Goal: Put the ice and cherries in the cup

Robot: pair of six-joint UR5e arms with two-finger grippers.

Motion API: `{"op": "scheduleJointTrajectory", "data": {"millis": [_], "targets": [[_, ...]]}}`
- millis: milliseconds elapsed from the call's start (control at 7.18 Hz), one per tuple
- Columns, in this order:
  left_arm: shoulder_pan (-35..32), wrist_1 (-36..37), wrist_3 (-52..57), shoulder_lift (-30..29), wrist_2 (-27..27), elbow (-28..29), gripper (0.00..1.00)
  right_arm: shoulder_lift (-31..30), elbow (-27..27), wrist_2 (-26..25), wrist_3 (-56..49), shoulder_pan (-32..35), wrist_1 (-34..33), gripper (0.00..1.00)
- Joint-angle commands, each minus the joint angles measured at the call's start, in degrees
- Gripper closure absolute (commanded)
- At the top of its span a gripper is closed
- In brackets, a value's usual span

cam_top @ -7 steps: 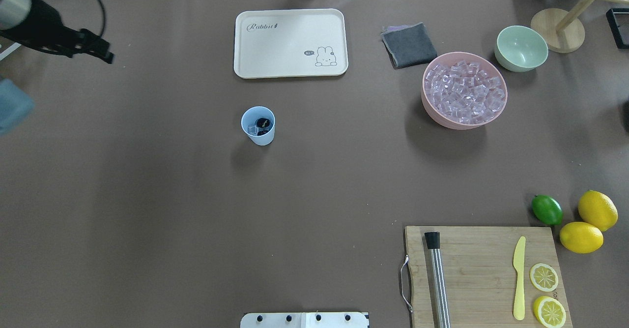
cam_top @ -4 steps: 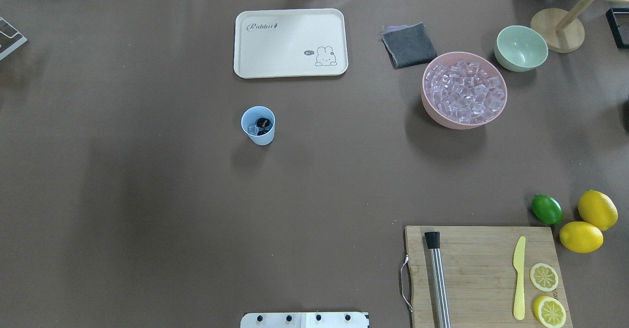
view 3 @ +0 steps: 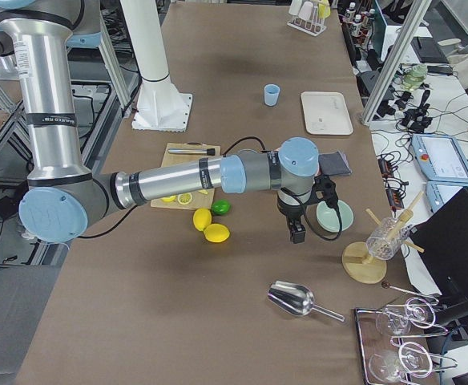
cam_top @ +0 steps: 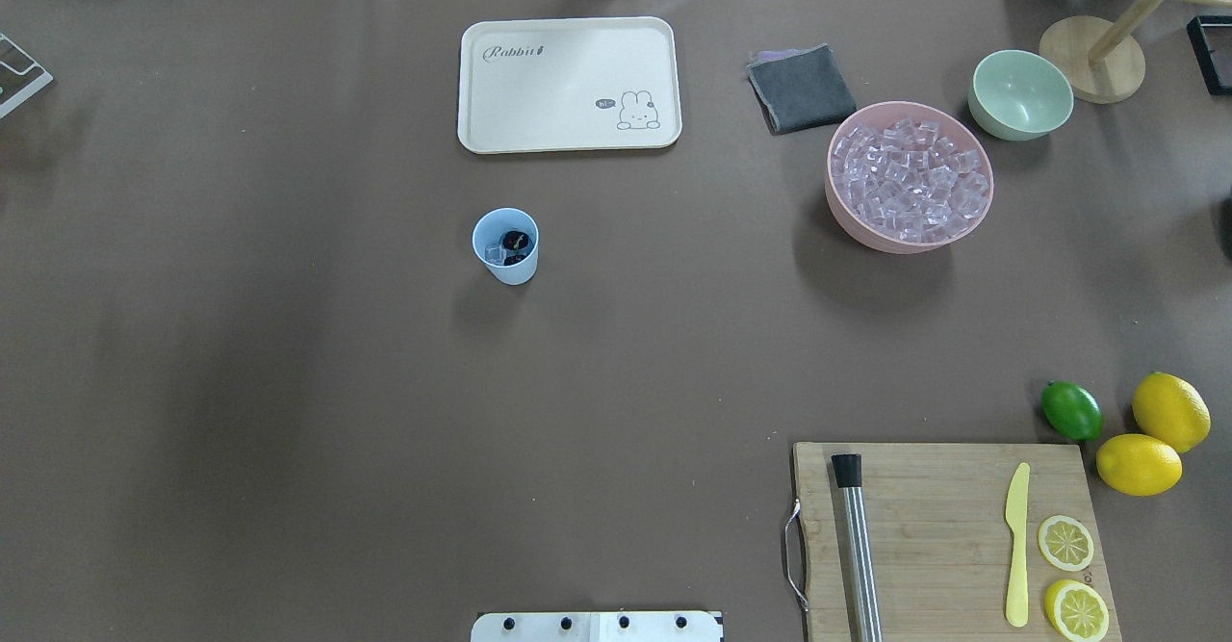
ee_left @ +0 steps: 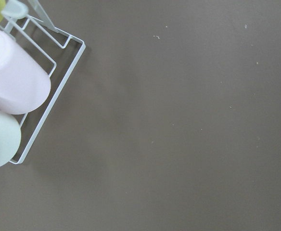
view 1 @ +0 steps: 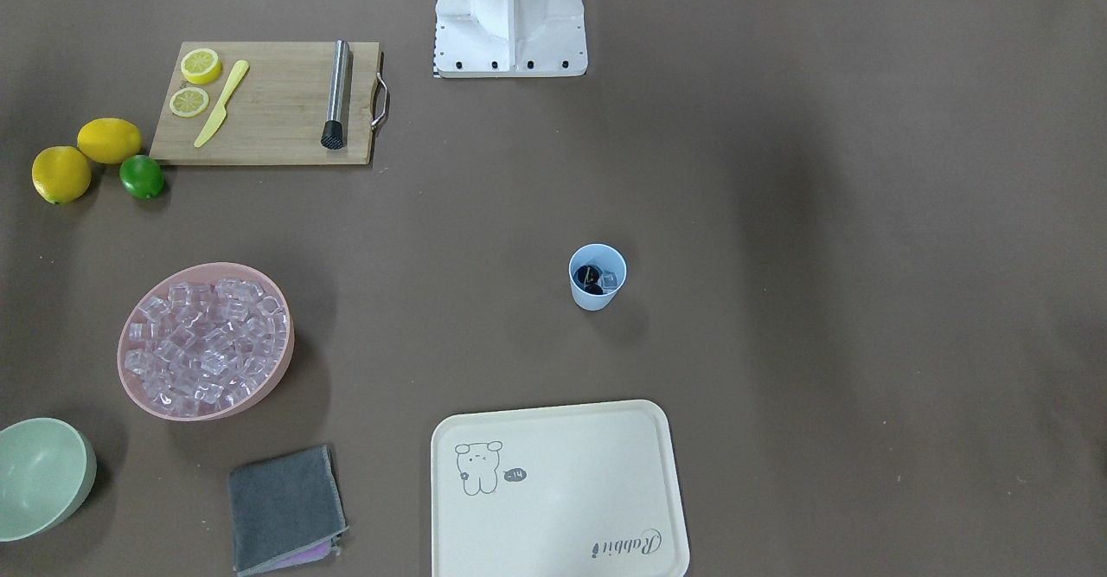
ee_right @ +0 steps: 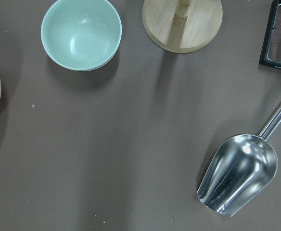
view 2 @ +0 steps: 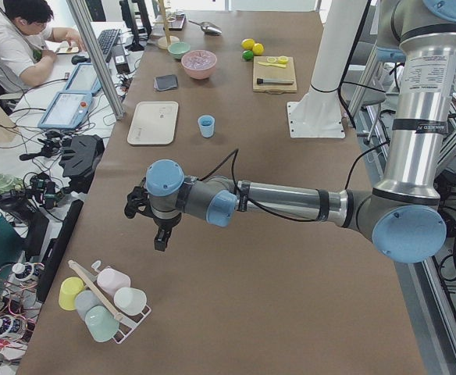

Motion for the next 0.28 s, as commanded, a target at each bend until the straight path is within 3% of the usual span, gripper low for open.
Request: {"op": "scheduleJointTrajectory", "data": {"millis": [0,139], "targets": [[-0.2,-0.2,-0.8,-0.9,1.9,0.1,0.03,1.6,-0.4,-2.0,0.8,-0.1,0.0,0.01],[-0.4,-0.1,-0.7,-2.0,4.3,-0.6,0.03,2.8,-1.7,-3.2,0.8,-0.4,0.0,0.01]]}}
